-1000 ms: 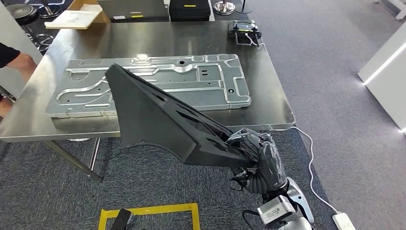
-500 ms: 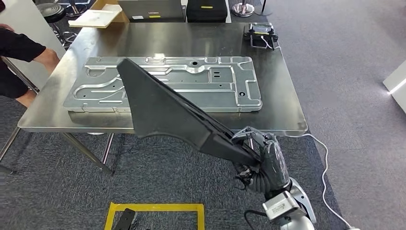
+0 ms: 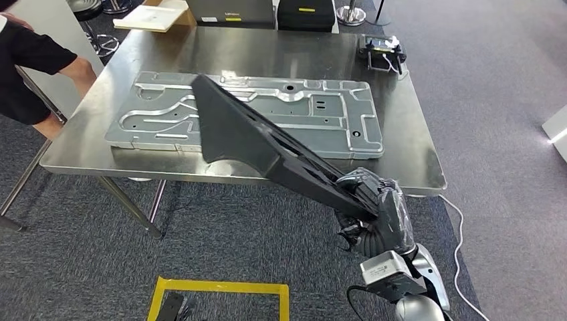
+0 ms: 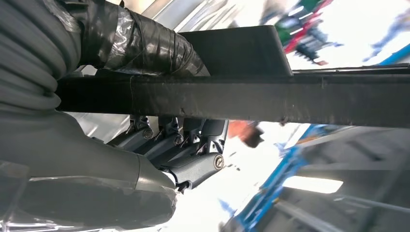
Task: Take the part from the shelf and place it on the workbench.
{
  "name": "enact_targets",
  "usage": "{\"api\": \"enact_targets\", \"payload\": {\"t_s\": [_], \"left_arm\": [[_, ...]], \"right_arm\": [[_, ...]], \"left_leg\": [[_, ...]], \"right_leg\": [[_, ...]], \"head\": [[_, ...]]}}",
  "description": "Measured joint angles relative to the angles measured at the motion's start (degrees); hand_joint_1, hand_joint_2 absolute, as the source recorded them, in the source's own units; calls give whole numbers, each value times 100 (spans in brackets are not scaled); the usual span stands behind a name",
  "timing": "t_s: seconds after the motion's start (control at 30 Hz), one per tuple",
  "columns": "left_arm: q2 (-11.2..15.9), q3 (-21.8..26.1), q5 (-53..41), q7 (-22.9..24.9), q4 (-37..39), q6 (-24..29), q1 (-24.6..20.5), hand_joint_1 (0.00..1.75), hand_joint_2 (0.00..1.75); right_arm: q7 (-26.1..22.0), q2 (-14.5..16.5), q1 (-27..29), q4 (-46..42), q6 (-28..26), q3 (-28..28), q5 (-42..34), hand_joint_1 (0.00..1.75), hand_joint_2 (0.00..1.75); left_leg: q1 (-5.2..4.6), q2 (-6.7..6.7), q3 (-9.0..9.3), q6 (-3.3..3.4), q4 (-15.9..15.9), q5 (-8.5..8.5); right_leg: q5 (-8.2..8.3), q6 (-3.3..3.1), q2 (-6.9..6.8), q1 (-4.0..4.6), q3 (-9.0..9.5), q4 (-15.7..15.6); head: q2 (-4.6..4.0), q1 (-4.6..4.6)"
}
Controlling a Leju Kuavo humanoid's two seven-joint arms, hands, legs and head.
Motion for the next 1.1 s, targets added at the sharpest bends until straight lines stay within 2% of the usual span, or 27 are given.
{"api": "enact_targets", "payload": {"t_s": [0.1, 0.13, 0.17, 0.2, 0.27, 0.3, 0.33, 0.4, 0.43, 0.5, 0.53, 0.6, 0.63, 0.67, 0.7, 0.77, 0.8, 0.83, 0.93, 1.0, 1.03, 1.1], "left_arm": [[15, 15, -31, -76, 0, -70, 24, 0, 175], [18, 23, -49, -84, 0, -86, 40, 0, 175], [20, 32, -63, -87, 0, -97, 54, 0, 175], [21, 40, -75, -88, 0, -109, 65, 0, 175], [15, 53, -93, -88, 0, -129, 74, 0, 175], [10, 61, -100, -89, 0, -136, 75, 0, 175], [4, 73, -108, -89, 0, -140, 80, 0, 175], [-5, 108, -119, -88, 0, -150, 95, 0, 175], [-9, 124, -127, -86, 0, -155, 102, 0, 175], [-12, 144, -138, -84, 0, -159, 104, 0, 175], [-12, 150, -140, -82, 0, -160, 106, 0, 175], [-12, 168, -156, -81, 0, -166, 118, 0, 175], [-12, 179, -168, -84, 0, -175, 128, 0, 175], [-12, 190, -182, -88, 0, -190, 138, 0, 175], [-12, 203, -192, -96, 0, -207, 145, 0, 175], [-11, 238, -208, -114, -1, -233, 149, 0, 175], [-11, 256, -216, -122, -1, -241, 146, 0, 175], [-11, 270, -225, -130, -1, -247, 146, 0, 175], [-11, 284, -263, -158, -1, -280, 157, 0, 175], [-10, 287, -296, -179, -2, -310, 155, 0, 175], [-9, 290, -310, -187, -2, -330, 148, 0, 175], [-10, 293, -335, -199, -2, -373, 138, 0, 175]], "right_arm": [[393, -322, -257, 434, 333, -647, 267, 175, 175], [508, -438, -368, 653, 460, -861, 363, 175, 175], [601, -532, -480, 859, 551, -1037, 462, 175, 175], [683, -613, -592, 1046, 612, -1188, 563, 175, 175], [794, -747, -828, 1355, 647, -1411, 761, 175, 175], [841, -801, -939, 1481, 650, -1488, 852, 175, 175], [896, -853, -1039, 1599, 654, -1543, 952, 175, 175], [1054, -937, -1220, 1829, 686, -1587, 1219, 175, 175], [1130, -977, -1310, 1956, 709, -1590, 1357, 175, 175], [1224, -1050, -1477, 2221, 755, -1592, 1557, 175, 175], [1244, -1075, -1548, 2335, 780, -1591, 1637, 175, 175], [1244, -1131, -1698, 2579, 858, -1559, 1884, 175, 175], [1208, -1174, -1772, 2721, 891, -1516, 2052, 175, 175], [1145, -1228, -1845, 2867, 907, -1456, 2237, 175, 175], [1061, -1289, -1916, 2999, 906, -1389, 2416, 175, 175], [898, -1409, -2058, 3229, 857, -1254, 2695, 175, 175], [842, -1462, -2128, 3321, 826, -1206, 2782, 175, 175], [793, -1509, -2192, 3406, 792, -1159, 2865, 175, 175], [559, -1686, -2372, 3585, 614, -950, 3384, 175, 175], [286, -1870, -2549, 3688, 436, -714, 3868, 175, 175], [152, -1960, -2660, 3736, 357, -580, 4053, 175, 175], [-57, -2106, -2866, 3817, 256, -316, 4287, 175, 175]], "left_leg": [[-25, -21, -24, 64, -6, 20], [-43, -34, -30, 76, -5, 24], [-61, -50, -33, 84, -4, 28], [-81, -66, -32, 89, -4, 32], [-117, -93, -31, 90, -2, 37], [-127, -100, -39, 83, 2, 42], [-127, -103, -51, 68, 5, 48], [-123, -105, -67, 24, 0, 60], [-123, -99, -71, -2, 8, 51], [-126, -76, -162, -70, 214, -96], [-111, -60, -287, -105, 482, -249], [-77, -40, -661, -172, 1240, -588], [-62, -31, -811, -197, 1525, -660], [-49, -20, -871, -215, 1613, -621], [-39, -10, -813, -225, 1463, -471], [-27, 16, -458, -212, 696, -76], [-34, 24, -298, -187, 359, 44], [-42, 27, -201, -152, 150, 96], [-64, 8, -170, -32, 55, 97], [-49, -2, -150, 47, 0, 128], [-39, -4, -139, 78, -24, 142], [-41, -4, -140, 108, -28, 144]], "right_leg": [[-497, 48, 39, -5, -522, 1072], [-533, 45, 41, -1, -643, 1295], [-457, 27, 43, 8, -659, 1302], [-278, -8, 49, 23, -556, 1071], [112, -124, 84, 72, -173, 277], [227, -172, 95, 98, -27, -43], [271, -205, 102, 122, 51, -225], [280, -216, 92, 138, 68, -311], [297, -216, 82, 120, 83, -344], [335, -237, 52, 72, 122, -425], [346, -244, 34, 58, 135, -446], [345, -258, 16, 57, 130, -442], [340, -255, 10, 56, 128, -434], [332, -249, 5, 54, 128, -424], [321, -239, 2, 49, 130, -410], [282, -198, -2, 40, 129, -364], [261, -172, -4, 45, 118, -330], [245, -143, -5, 53, 105, -305], [233, -55, -13, 55, 85, -294], [116, 1, 6, 32, 31, -151], [-25, 25, 23, 23, -74, 82], [-371, 61, 47, 15, -424, 811]], "head": [[0, 2], [0, 2], [0, 2], [0, 2], [0, 0], [0, 1], [0, 1], [0, 4], [0, 3], [0, 2], [0, 1], [0, 1], [0, 1], [0, 1], [0, 1], [0, 1], [0, 1], [0, 3], [0, 5], [0, 8], [0, 10], [1, 13]]}}
